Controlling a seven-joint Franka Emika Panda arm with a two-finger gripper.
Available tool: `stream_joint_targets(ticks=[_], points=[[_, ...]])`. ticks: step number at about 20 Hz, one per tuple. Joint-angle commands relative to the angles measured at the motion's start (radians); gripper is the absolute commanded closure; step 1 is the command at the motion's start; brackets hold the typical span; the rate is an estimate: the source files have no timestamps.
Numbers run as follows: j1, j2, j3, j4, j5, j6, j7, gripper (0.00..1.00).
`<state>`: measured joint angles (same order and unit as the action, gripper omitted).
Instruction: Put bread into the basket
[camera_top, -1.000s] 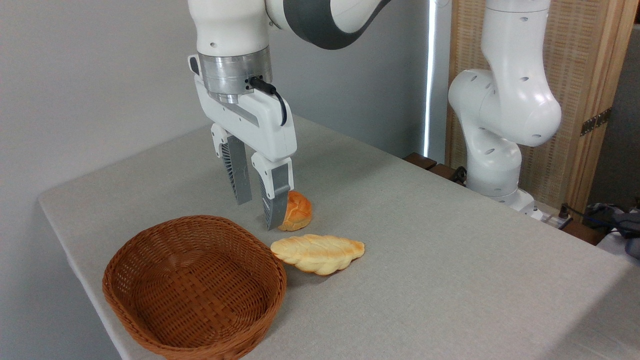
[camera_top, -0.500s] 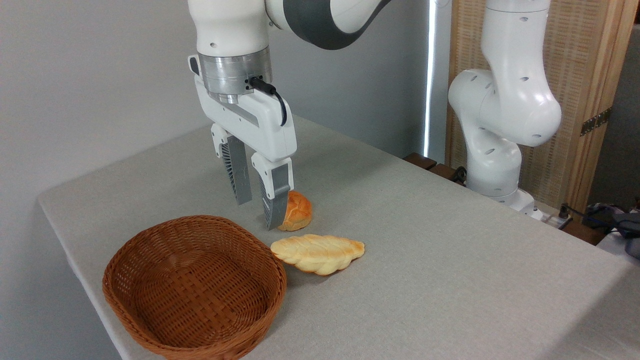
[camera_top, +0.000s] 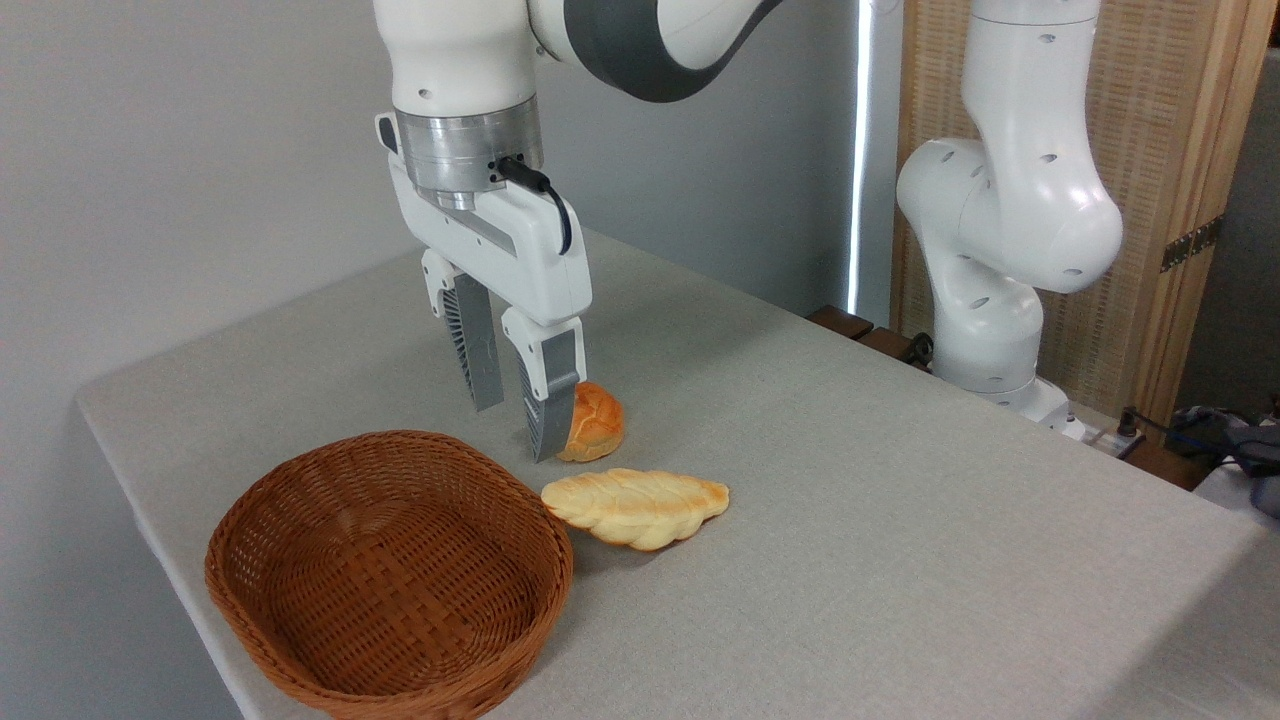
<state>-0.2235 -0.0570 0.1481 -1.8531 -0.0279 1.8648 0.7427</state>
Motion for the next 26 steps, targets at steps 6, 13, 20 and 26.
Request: stream_joint_targets(ticks=[6, 13, 20, 26], points=[[-0.008, -0.001, 0.005, 0.002, -0.014, -0.047, 0.009, 0.0], [-0.013, -0.026, 0.004, -0.04, -0.003, -0.049, 0.081, 0.0], [-0.013, -0.174, 0.011, -0.219, 0.04, -0.038, 0.174, 0.0], [-0.02, -0.227, 0.01, -0.34, 0.123, 0.04, 0.216, 0.0]])
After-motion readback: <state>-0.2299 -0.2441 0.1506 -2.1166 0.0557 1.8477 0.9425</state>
